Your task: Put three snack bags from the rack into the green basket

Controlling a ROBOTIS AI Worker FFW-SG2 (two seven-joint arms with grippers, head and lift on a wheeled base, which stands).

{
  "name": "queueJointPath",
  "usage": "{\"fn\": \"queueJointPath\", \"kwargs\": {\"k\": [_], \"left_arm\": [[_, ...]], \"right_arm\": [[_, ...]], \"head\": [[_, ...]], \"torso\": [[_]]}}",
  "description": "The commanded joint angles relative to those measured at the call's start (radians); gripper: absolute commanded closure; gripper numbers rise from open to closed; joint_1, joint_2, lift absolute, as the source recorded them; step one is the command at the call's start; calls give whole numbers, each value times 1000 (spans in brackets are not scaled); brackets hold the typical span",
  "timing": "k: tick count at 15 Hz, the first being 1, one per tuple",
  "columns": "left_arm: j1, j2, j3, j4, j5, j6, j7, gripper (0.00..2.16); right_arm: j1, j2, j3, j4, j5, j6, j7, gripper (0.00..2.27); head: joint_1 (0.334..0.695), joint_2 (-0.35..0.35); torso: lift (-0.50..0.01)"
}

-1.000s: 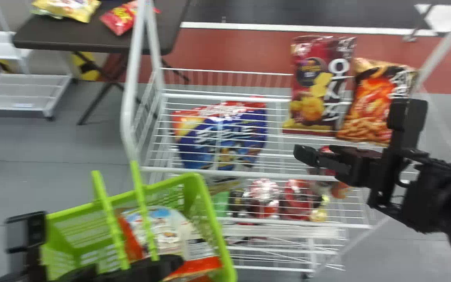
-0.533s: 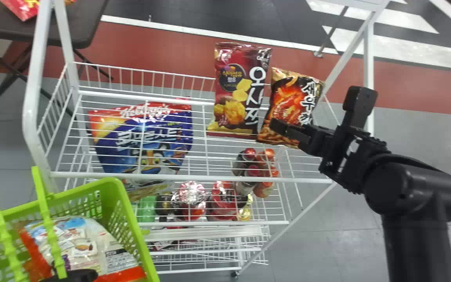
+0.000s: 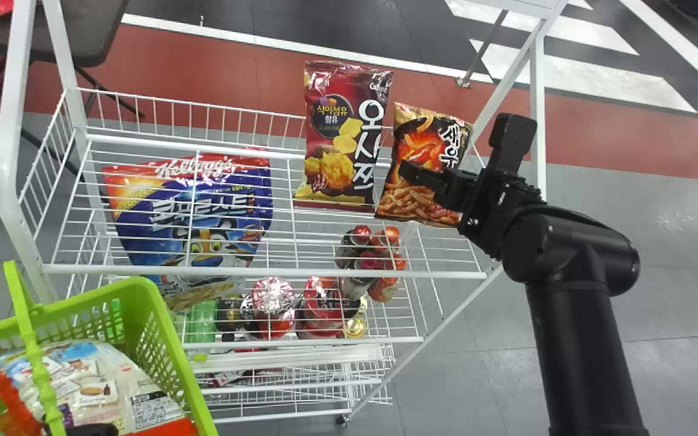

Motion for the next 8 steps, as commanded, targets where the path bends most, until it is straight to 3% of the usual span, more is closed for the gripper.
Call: {"fn": "queueJointPath", "kwargs": {"k": [1,2,3,4,8], "left_arm": [[3,-1,4,-5,0,0,0,2145],[4,-1,5,-5,0,0,0,2148],[6,-1,7,-5,0,0,0,2145],[7,-1,8,-6,0,0,0,2145],[9,-3,7,-8,0,0,0,2148]], "right_arm": [[-17,-11,29,48,19,-31,-1,610],[-17,-12,29,48,21,-31,1,1220],[-12,-12,25,42,15,-28,-4,2108],[1,-11,19,24,15,-28,-21,2253],[61,-11,-34,-81,-14,-25,-19,2253]], "head": [[695,-341],[695,-340],[695,-340],[695,-339],[695,-350]], "torso": [[0],[0],[0],[0],[0]]}}
